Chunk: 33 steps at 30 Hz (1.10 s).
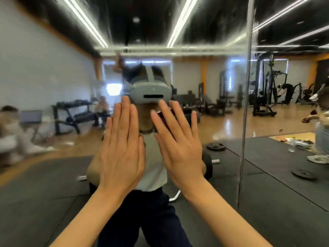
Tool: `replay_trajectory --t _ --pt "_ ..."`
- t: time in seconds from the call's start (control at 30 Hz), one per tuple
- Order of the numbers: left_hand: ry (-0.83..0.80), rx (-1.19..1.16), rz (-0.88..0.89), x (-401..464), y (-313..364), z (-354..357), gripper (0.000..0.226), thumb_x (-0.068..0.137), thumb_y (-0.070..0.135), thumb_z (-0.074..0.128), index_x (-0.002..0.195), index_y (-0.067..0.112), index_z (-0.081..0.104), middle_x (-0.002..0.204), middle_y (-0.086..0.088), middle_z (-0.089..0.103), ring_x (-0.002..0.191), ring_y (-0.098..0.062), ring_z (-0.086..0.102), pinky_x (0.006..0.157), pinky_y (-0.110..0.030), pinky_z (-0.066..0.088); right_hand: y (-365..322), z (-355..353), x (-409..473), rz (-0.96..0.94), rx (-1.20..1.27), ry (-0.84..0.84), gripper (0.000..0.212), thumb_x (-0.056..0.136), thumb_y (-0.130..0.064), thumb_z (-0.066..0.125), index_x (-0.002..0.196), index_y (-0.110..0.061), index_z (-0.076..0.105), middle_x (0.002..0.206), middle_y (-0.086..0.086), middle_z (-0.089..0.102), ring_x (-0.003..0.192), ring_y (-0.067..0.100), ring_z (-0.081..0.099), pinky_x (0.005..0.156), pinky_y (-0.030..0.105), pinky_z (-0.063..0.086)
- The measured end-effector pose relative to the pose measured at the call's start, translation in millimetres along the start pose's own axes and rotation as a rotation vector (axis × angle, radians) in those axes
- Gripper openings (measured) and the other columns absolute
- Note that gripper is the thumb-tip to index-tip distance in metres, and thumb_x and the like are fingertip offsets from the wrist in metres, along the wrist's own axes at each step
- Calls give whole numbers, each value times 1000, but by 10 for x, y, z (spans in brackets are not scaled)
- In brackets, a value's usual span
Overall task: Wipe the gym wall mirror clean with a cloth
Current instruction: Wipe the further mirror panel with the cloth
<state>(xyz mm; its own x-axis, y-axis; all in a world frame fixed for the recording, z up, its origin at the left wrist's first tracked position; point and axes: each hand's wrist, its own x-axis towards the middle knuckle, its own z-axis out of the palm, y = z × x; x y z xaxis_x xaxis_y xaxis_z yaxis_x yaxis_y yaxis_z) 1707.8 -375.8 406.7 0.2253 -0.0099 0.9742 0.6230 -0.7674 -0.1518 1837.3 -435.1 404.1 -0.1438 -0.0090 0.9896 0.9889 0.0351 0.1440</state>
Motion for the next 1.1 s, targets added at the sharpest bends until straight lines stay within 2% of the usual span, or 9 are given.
replay_trajectory --t 0.07,0.1,0.2,0.33,0.43,0.53,0.73,0.9,1.1 --pt "-4 -1 -6 11 10 -1 63 100 11 35 157 -5 13 166 -16 5 156 -21 -2 127 -35 -2 282 -126 -3 -163 -45 -67 37 105 -17 52 141 -11 56 151 11 49 144 30 39 123 50 19" --pt "-2 6 -10 10 18 -2 63 100 12 34 157 -5 14 166 -16 6 156 -21 -2 127 -35 -2 460 -209 -20 -161 -54 -64 37 105 -15 51 142 -11 56 150 12 49 144 31 39 123 50 19" --pt "-1 13 -15 1 28 -5 63 100 14 32 157 -6 14 166 -18 7 156 -22 0 127 -36 0 883 -454 -132 88 -25 22 39 107 -14 45 145 -10 48 152 15 46 148 30 31 124 49 11" --pt "-12 10 -16 -7 18 -7 63 100 15 32 156 -6 15 166 -19 8 156 -21 -2 127 -37 1 574 -314 -27 350 17 163 40 107 -20 42 143 -5 51 153 15 45 148 30 28 125 50 7" --pt "-15 20 -14 -3 8 0 63 100 15 32 157 -6 14 165 -16 6 156 -21 -3 127 -39 2 142 -57 306 96 58 74 39 105 -21 47 139 -5 56 149 14 51 144 34 38 123 51 15" --pt "-8 38 -5 1 2 5 62 101 17 31 156 -6 13 165 -14 5 155 -20 -4 127 -37 1 350 -99 467 -224 -4 -32 37 105 -19 51 139 -6 58 147 14 53 140 35 45 120 53 25" --pt "8 56 -18 -5 16 17 62 101 17 30 156 -7 16 164 -22 12 155 -16 -8 127 -35 -1 1254 -562 623 6 -15 -8 39 108 -17 46 144 -5 50 153 15 45 146 36 31 123 52 9" --pt "-38 37 12 -85 65 -26 62 101 15 33 156 -6 14 164 -23 11 154 -16 -11 126 -35 -5 1189 -547 364 -73 -15 -47 40 109 -16 44 146 -2 47 154 18 42 147 38 28 122 57 7" --pt "-117 34 48 -475 157 45 67 100 16 34 158 -3 6 165 -12 1 156 -21 -6 127 -37 -1 1097 -647 -1192 -208 -140 -217 45 111 -20 37 155 -14 30 167 3 16 155 22 11 124 52 6"
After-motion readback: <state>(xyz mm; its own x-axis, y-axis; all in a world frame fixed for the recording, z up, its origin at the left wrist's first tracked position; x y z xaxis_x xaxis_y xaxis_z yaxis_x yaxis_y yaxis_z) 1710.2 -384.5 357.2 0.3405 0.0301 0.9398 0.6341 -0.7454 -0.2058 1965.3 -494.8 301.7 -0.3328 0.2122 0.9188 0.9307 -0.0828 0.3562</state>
